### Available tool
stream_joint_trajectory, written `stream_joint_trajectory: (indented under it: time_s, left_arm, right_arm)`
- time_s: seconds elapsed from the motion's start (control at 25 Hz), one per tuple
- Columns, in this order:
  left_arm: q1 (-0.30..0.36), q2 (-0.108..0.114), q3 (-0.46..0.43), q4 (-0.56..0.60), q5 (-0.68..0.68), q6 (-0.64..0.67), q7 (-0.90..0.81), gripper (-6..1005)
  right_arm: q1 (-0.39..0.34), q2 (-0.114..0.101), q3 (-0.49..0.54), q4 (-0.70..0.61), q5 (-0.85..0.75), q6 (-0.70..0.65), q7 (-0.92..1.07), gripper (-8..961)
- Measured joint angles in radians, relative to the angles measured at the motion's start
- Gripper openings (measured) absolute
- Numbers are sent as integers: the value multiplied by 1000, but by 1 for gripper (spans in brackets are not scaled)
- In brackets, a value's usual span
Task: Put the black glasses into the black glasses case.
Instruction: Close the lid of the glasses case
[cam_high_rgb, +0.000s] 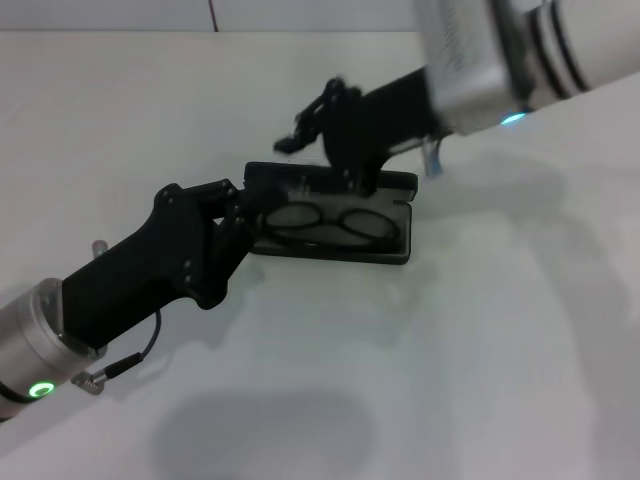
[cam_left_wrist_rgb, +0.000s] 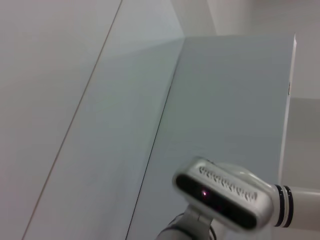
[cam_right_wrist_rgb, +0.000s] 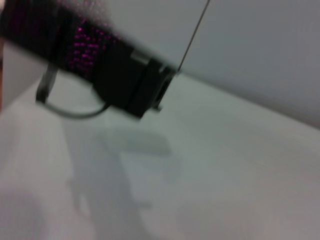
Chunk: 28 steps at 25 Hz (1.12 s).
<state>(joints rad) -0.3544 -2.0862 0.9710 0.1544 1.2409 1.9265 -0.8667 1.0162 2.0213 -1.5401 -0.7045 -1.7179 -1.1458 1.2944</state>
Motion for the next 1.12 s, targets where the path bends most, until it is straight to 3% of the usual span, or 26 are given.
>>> stream_joint_trajectory:
  time_s: [0.24, 0.52, 0.72, 0.8, 0.92, 1.12]
  left_arm:
    - [-1, 2, 0, 3, -45, -14, -32, 21]
    - [-30, 25, 1, 12, -60, -100, -140, 21]
    - [-45, 56, 9, 64, 0, -153, -215, 21]
    - [-46, 72, 9, 102, 47, -157, -248, 21]
    - [-47, 90, 8, 162, 103, -171, -340, 22]
    - [-48, 95, 7, 244, 230, -192, -435, 76]
  right_arm:
    - [-77, 2, 203, -8, 21, -38, 81, 223]
    - [-204, -4, 303, -18, 23, -158, 120, 201]
    - [-310, -23, 466, -4, 17, -364, 122, -3]
    - [-367, -37, 510, 1, 19, -439, 120, 9]
    - [-434, -47, 521, 6, 13, -517, 106, 27]
    - [-501, -55, 517, 63, -43, -598, 62, 56]
